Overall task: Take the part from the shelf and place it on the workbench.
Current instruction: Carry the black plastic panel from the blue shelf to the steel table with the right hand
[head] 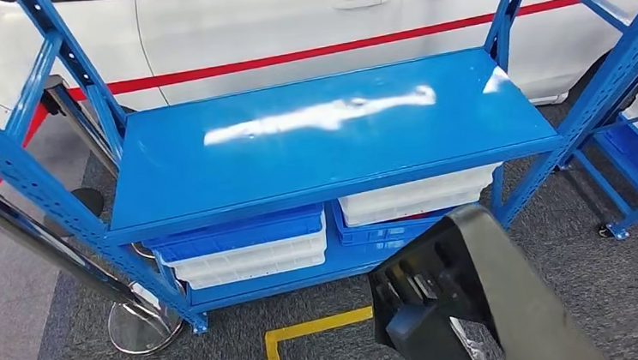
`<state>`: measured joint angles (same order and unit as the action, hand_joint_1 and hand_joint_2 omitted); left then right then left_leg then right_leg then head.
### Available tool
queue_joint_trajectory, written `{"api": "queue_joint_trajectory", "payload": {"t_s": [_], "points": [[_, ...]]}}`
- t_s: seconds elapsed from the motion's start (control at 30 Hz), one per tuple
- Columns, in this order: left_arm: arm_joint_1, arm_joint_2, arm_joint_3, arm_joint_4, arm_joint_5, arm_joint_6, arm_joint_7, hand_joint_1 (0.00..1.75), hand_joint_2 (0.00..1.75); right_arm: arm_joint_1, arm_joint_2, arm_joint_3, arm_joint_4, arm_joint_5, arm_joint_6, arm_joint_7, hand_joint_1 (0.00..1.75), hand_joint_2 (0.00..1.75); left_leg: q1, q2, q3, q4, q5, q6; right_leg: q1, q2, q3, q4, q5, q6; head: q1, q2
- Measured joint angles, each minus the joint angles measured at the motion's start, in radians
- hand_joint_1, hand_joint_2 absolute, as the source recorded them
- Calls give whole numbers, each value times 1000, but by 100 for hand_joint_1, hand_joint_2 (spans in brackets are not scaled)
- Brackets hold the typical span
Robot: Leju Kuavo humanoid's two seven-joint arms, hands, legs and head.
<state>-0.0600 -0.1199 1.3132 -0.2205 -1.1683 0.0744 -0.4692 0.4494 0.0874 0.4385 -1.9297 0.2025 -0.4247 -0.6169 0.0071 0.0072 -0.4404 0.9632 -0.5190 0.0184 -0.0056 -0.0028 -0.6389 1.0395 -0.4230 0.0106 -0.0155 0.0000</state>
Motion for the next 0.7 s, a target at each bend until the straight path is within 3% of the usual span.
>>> {"api": "queue_joint_trajectory", "payload": {"t_s": [0.1, 0.13, 0.17, 0.2, 0.27, 0.33, 0.37, 0.4, 0.47, 0.5, 0.53, 0.6, 0.63, 0.67, 0.7], "points": [[2, 0, -7, 0, -12, -7, 1, 0, 0, 12, 2, -8, 0, -3, -1, 3, 175, 175, 3, 6, -44, -2, 39, 13, -4, 4, -41, 150, -149, 9, 6, 0], [3, 1, -10, 0, -14, -9, 1, 0, 0, 16, 4, -12, 0, -4, 0, 3, 175, 175, 2, 7, -60, 0, 51, 12, -6, 3, -49, 206, -177, 12, 6, 0], [4, 1, -13, 0, -17, -11, 0, 0, 0, 22, 7, -16, 0, -4, 1, 3, 175, 175, 2, 8, -78, 4, 62, 10, -8, 3, -46, 242, -180, 14, 6, 0], [4, 2, -15, 0, -20, -13, 0, 0, 0, 27, 10, -20, 0, -4, 3, 3, 175, 175, 2, 8, -95, 9, 72, 8, -9, 3, -29, 248, -160, 16, 6, 0], [5, 3, -18, 0, -27, -17, 0, 0, 0, 34, 16, -28, 0, -3, 6, 2, 175, 175, 3, 8, -130, 24, 90, 0, -13, 3, 57, 158, -108, 15, 6, 0], [6, 4, -19, 0, -29, -19, -1, 0, 0, 37, 22, -33, -2, -2, 8, 1, 175, 175, 1, 6, -155, 41, 102, -10, -11, 4, 158, 16, -110, 8, 6, 0], [7, 4, -19, 0, -28, -19, -1, 0, 0, 39, 25, -36, -2, -2, 9, 0, 175, 175, 0, 5, -162, 46, 109, -16, -9, 4, 183, -27, -121, 2, 7, 0], [8, 5, -19, 0, -28, -20, -1, 0, 0, 41, 28, -38, -3, -2, 9, 0, 175, 175, -1, 5, -166, 47, 117, -24, -5, 5, 190, -47, -128, -5, 7, 0], [11, 7, -19, 0, -29, -20, -1, 0, 0, 45, 33, -43, -4, -1, 9, -1, 175, 175, 3, 4, -173, 49, 124, -38, -3, 2, 176, -50, -113, -25, 10, 0], [13, 7, -19, 0, -29, -20, -1, 0, 0, 46, 35, -45, -4, -1, 10, -2, 175, 175, 6, 3, -181, 62, 103, -44, -4, 0, 166, -51, -102, -35, 8, 0], [15, 8, -19, 0, -29, -20, -1, 0, 0, 47, 38, -47, -4, -1, 10, -2, 175, 175, 8, 2, -192, 93, 64, -49, -5, -2, 153, -53, -89, -43, 7, 0], [17, 9, -19, 0, -28, -20, -1, 0, 0, 49, 41, -50, -4, -1, 10, -2, 175, 175, 10, 1, -221, 208, -46, -55, -3, -4, 122, -52, -64, -52, 2, 0], [17, 10, -19, 0, -28, -20, -1, 0, 0, 50, 41, -51, -4, -1, 10, -2, 175, 175, 10, 1, -231, 271, -82, -57, -1, -4, 104, -50, -52, -53, 2, 0], [17, 11, -19, 0, -28, -20, -1, 0, 0, 50, 42, -52, -4, -1, 10, -2, 175, 175, 10, 1, -230, 316, -93, -58, 2, -4, 85, -47, -39, -53, 2, 0], [17, 12, -19, 0, -28, -20, -1, 0, 0, 51, 42, -53, -4, -1, 10, -2, 175, 175, 9, 1, -215, 335, -80, -57, 3, -4, 66, -43, -28, -53, 1, 0]]}}
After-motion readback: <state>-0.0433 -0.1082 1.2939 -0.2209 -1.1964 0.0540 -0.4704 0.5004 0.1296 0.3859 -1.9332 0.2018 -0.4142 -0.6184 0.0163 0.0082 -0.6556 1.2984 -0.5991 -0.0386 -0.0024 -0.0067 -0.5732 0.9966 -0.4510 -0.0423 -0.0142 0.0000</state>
